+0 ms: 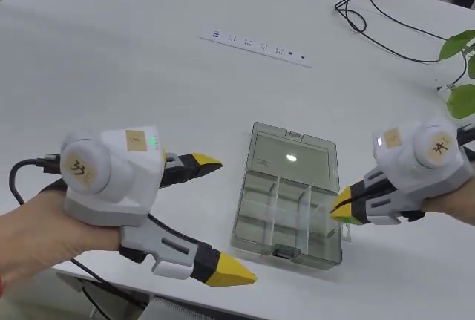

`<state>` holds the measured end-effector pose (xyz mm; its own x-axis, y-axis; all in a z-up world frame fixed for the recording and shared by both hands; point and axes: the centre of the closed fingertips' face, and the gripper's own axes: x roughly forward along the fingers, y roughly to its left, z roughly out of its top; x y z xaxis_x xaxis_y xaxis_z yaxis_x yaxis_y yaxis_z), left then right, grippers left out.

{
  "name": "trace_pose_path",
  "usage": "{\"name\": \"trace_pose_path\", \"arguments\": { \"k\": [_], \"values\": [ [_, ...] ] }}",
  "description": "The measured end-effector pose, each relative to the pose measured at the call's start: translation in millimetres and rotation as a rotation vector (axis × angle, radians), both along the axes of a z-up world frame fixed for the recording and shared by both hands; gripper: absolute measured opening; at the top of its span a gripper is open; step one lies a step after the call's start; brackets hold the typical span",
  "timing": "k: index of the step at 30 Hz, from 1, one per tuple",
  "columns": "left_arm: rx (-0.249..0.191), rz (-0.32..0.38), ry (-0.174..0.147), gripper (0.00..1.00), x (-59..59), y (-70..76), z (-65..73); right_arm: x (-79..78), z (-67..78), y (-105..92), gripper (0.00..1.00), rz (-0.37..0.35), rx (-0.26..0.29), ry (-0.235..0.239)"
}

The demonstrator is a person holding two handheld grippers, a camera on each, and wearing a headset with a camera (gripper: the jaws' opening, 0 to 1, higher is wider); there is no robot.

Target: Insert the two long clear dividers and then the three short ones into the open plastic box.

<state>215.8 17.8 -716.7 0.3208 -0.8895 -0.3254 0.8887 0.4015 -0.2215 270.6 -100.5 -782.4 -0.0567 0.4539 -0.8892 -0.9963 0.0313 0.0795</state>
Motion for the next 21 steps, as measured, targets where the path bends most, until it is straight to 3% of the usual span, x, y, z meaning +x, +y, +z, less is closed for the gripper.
{"name": "trace_pose_path", "arguments": {
  "k": [21],
  "values": [
    [-0.002,-0.003,0.008,1.0,0.0,-1.3,-1.6,0.2,-17.1,0.1,0.03,0.026,0.026,-0.024]
  ]
}}
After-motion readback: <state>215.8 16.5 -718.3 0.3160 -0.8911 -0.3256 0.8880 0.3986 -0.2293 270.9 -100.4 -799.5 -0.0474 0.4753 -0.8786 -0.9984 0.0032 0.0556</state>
